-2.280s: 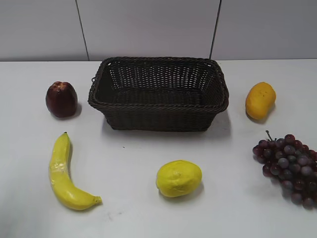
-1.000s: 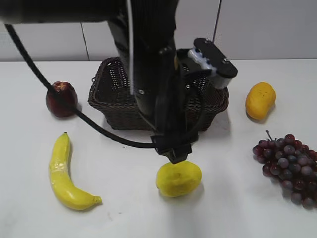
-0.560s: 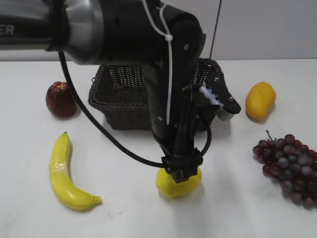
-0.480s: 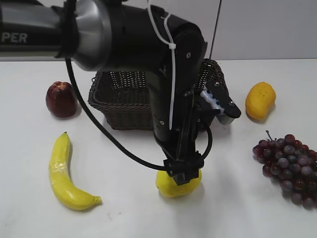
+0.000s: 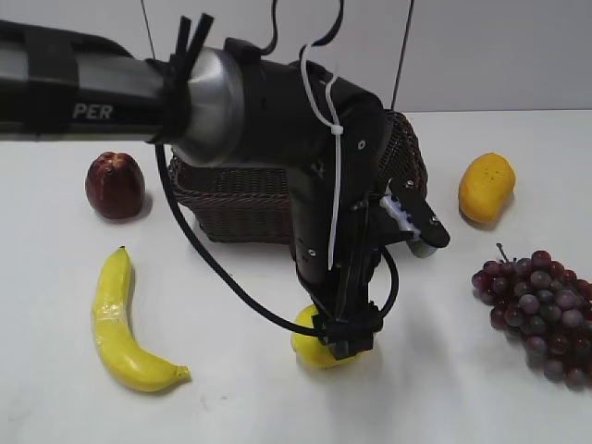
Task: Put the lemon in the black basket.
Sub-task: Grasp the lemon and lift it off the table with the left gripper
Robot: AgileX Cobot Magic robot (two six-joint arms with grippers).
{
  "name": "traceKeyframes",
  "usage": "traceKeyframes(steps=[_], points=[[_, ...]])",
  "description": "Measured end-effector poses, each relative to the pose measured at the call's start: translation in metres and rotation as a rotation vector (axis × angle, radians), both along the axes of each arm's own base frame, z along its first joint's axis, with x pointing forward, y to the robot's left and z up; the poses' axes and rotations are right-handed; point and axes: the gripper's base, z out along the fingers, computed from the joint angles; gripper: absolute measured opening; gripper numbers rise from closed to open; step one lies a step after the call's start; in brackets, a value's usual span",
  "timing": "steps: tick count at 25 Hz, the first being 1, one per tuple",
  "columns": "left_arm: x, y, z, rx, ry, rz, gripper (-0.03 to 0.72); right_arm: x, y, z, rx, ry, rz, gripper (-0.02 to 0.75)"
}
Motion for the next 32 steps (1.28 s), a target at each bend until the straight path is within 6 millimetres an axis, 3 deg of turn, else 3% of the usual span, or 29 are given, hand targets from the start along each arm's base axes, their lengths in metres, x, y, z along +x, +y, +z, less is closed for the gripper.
traceKeyframes(steps=[8,23,28,32], points=[[0.001,-0.005,-0.013,-0.021,0.014,0.014,0.586,0.000,0.000,0.000,0.000,0.000,0.000,0.589],[-0.002,-0.003,-0.012,0.012,0.059,0.010,0.548,0.000,0.000,0.000,0.000,0.000,0.000,0.589],[-0.001,-0.007,0.009,0.055,0.104,-0.018,0.548,0.000,0.000,0.000,0.000,0.000,0.000,0.589],[0.005,-0.017,0.046,-0.008,0.064,-0.026,0.548,0.000,0.000,0.000,0.000,0.000,0.000,0.589]])
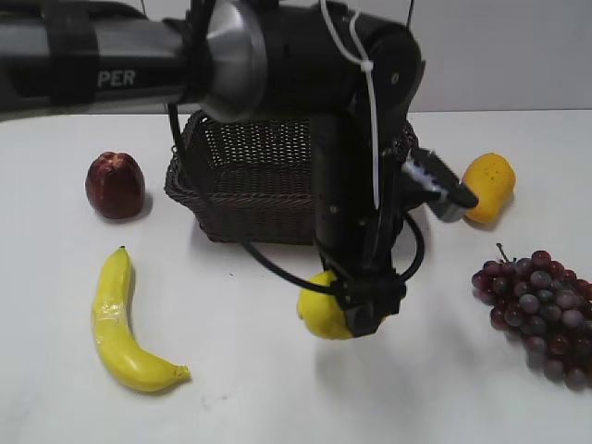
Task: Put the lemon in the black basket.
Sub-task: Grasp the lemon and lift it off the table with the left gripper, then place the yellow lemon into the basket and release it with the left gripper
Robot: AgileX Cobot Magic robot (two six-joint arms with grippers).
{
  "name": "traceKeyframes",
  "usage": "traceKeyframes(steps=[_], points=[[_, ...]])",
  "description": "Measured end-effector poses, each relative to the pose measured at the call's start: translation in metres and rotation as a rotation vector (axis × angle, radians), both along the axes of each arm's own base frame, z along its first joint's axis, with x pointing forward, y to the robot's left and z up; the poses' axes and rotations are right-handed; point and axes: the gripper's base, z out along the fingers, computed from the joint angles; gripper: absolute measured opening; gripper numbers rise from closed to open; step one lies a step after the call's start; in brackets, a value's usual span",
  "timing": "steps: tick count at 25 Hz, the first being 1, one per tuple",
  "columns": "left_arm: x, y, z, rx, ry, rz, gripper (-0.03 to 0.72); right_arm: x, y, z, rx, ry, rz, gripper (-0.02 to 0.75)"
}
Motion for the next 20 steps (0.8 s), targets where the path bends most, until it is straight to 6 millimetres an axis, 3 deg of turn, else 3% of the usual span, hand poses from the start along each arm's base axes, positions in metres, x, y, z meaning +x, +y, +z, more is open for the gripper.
traceKeyframes(steps=[5,7,13,20], points=[[0.003,-0.005,0.058,-0.138,-0.094,0.008,0.548,0.000,0.000,0.000,0.000,0.000,0.000,0.589],[0.002,-0.003,0.071,-0.163,-0.115,0.010,0.548,0.000,0.000,0.000,0.000,0.000,0.000,0.589],[0.018,0.014,0.082,-0.132,-0.188,0.062,0.548,0.000,0.000,0.000,0.000,0.000,0.000,0.589],[0.054,0.045,0.085,-0.120,-0.203,0.168,0.548,0.000,0.000,0.000,0.000,0.000,0.000,0.589]])
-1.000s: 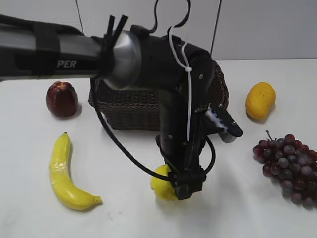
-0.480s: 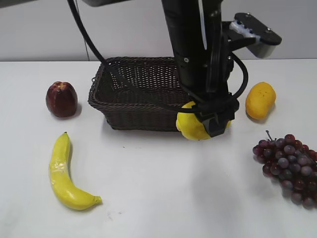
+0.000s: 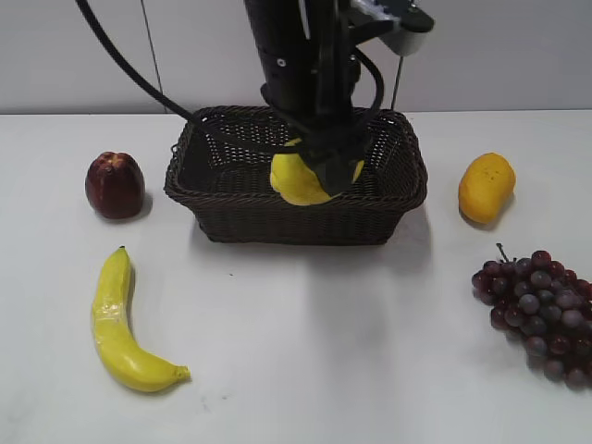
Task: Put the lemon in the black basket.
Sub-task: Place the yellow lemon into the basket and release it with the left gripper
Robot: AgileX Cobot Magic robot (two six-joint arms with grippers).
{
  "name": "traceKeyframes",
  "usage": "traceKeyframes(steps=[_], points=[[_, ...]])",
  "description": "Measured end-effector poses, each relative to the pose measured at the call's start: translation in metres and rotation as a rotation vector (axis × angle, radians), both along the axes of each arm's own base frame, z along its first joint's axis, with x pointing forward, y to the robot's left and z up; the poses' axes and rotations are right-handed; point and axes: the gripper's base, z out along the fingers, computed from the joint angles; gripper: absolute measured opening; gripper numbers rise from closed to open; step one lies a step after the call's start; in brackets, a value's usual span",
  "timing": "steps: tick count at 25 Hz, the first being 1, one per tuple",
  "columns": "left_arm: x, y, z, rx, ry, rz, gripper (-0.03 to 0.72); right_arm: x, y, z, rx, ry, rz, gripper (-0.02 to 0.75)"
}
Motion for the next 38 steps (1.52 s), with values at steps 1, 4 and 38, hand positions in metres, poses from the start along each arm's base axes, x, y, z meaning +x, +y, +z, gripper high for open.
traceKeyframes(steps=[1,4,38], points=[[0.006,0.006,0.000,0.000,0.000,0.020,0.548,0.000,0.000,0.000,0.000,0.000,0.000,0.589],[0.024,0.023,0.000,0.001,-0.001,0.078,0.548,0.000,0.000,0.000,0.000,0.000,0.000,0.589],[0.128,0.022,-0.087,-0.147,-0.082,0.296,0.547,0.000,0.000,0.000,0.000,0.000,0.000,0.589]])
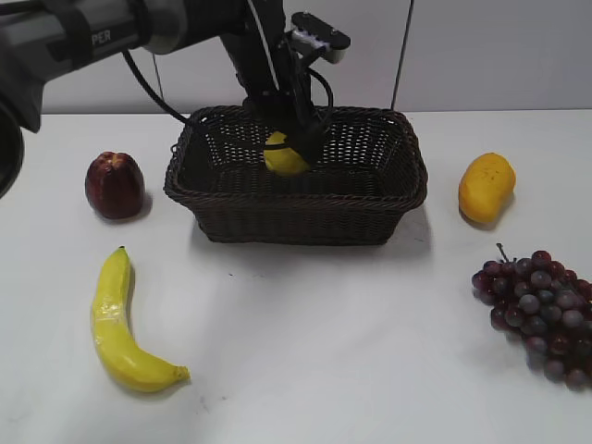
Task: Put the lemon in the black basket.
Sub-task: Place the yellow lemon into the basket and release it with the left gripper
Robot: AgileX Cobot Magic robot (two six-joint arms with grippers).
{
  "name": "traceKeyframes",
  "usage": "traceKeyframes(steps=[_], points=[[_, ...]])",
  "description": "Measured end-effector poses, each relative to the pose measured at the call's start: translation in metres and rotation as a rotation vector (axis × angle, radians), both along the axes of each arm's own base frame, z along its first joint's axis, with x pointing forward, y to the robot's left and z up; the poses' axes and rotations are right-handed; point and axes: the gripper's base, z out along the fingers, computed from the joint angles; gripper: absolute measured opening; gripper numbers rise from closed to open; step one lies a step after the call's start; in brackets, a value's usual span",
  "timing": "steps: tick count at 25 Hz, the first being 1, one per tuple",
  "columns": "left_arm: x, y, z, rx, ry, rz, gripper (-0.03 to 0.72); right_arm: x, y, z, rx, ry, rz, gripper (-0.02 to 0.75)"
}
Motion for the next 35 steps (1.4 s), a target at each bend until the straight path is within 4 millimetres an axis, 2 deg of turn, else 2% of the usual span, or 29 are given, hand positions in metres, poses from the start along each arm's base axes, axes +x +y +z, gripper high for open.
traceKeyframes(steps=[7,14,15,18,21,24,30,35], points=[[0.004,-0.006,-0.029,-0.016,0.041,0.010,0.547,0.000,0.000,0.000,0.000,0.000,0.000,0.589],[0.004,-0.006,-0.034,-0.011,0.056,0.010,0.547,0.000,0.000,0.000,0.000,0.000,0.000,0.589],[0.003,-0.006,-0.035,-0.012,0.060,0.010,0.555,0.000,0.000,0.000,0.000,0.000,0.000,0.589],[0.002,-0.007,-0.035,-0.022,0.081,0.011,0.654,0.000,0.000,0.000,0.000,0.000,0.000,0.589],[0.000,-0.007,-0.032,-0.025,0.100,0.008,0.681,0.000,0.000,0.000,0.000,0.000,0.000,0.589],[-0.003,-0.005,-0.019,-0.028,0.100,0.003,0.683,0.000,0.000,0.000,0.000,0.000,0.000,0.589],[-0.011,0.003,0.034,-0.049,0.027,0.010,0.660,0.000,0.000,0.000,0.000,0.000,0.000,0.589],[-0.014,0.025,0.068,0.001,-0.005,0.081,0.644,0.000,0.000,0.000,0.000,0.000,0.000,0.589]])
